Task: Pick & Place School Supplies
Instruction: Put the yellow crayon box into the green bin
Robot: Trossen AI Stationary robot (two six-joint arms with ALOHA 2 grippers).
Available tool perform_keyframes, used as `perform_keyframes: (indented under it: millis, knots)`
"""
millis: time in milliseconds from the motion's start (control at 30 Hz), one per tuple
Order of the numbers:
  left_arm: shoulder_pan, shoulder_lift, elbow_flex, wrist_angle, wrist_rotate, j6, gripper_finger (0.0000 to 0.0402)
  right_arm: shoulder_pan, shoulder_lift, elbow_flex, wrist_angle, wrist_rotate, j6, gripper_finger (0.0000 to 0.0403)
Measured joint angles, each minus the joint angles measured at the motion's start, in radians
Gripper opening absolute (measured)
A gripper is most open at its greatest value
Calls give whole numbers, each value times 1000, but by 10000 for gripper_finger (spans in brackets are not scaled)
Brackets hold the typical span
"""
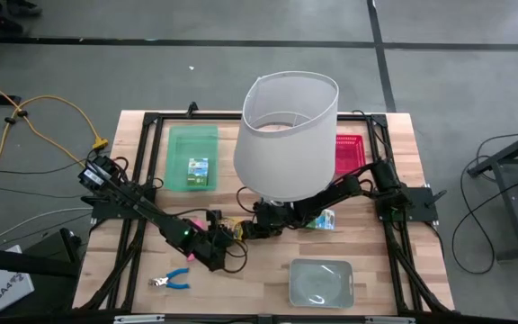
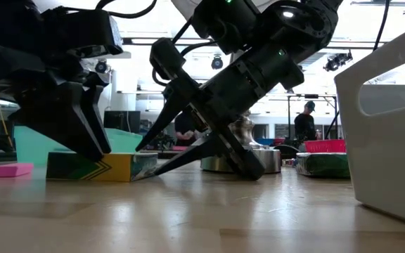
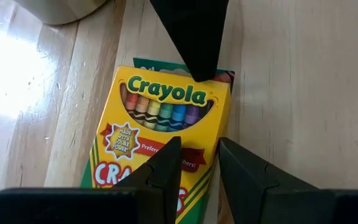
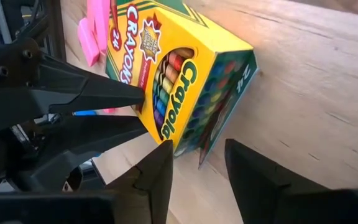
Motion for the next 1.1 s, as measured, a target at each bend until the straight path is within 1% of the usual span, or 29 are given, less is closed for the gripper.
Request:
perform_keyframes:
  millis: [467, 700, 800, 867, 933, 1000, 1100]
  knots:
    - [17, -1, 0, 20, 4, -4, 99, -5, -5, 0, -12, 1, -5, 139]
    - [15, -1, 0, 24, 0, -14, 99, -4, -6, 0, -19, -18, -4, 139]
    - [10, 5, 0, 26, -7, -19, 99, 2, -31, -5, -44, -14, -11, 136]
    - [10, 6, 0, 26, -9, -20, 99, 8, -46, -3, -55, 3, -21, 132]
    - [10, 6, 0, 26, -7, -24, 99, 10, -74, -4, -125, 27, -44, 125]
    - [10, 6, 0, 28, -7, -28, 99, 13, -81, -2, -139, 56, -56, 120]
    - [10, 7, -1, 39, -6, -27, 99, 13, -80, -3, -143, 54, -55, 117]
